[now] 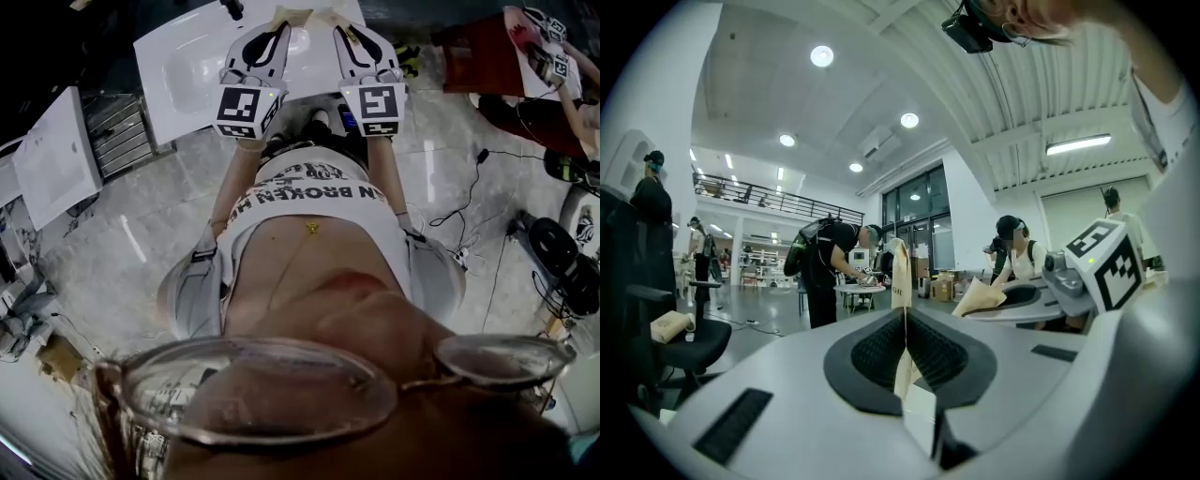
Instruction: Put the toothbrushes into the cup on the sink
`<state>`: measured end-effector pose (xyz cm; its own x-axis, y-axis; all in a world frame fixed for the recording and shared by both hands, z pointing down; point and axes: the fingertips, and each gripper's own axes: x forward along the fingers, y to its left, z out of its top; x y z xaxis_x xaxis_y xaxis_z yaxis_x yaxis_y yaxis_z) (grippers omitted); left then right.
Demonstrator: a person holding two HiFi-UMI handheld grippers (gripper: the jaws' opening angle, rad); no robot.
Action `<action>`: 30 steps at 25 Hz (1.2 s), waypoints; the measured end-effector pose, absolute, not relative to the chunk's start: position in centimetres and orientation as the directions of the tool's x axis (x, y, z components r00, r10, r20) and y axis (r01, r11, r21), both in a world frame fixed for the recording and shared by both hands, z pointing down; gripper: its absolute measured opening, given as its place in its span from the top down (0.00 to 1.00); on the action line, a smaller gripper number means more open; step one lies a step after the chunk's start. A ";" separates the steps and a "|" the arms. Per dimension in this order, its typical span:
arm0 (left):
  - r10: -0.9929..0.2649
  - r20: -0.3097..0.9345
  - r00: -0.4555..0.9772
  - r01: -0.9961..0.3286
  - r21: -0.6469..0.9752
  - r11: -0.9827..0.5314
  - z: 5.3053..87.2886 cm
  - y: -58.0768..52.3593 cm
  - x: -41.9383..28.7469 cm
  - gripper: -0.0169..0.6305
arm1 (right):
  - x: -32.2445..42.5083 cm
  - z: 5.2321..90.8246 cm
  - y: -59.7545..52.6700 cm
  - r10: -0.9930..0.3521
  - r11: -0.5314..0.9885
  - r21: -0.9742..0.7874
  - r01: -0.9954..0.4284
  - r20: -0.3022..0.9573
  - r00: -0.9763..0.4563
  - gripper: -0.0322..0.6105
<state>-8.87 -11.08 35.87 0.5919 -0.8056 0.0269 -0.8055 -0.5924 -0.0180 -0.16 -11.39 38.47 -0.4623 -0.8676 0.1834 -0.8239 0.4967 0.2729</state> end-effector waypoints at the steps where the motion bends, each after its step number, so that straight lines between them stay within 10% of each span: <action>1: -0.812 0.024 0.583 -0.812 -0.019 -0.583 35.8 -11.1 -8.9 0.95 | -0.1 38.4 -11.5 -0.864 0.503 0.276 -0.819 0.183 -0.469 0.85; 30: -0.748 0.052 0.662 -0.748 -0.023 -0.664 37.7 -17.9 -11.6 0.95 | -2.4 40.3 -17.6 -0.904 0.419 0.270 -0.867 0.211 -0.371 0.85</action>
<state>-11.63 -17.91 37.65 0.6622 -0.7475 0.0516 -0.7475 -0.6638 -0.0231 -2.43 -17.63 40.31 -0.3713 -0.9043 0.2107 -0.8668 0.4189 0.2705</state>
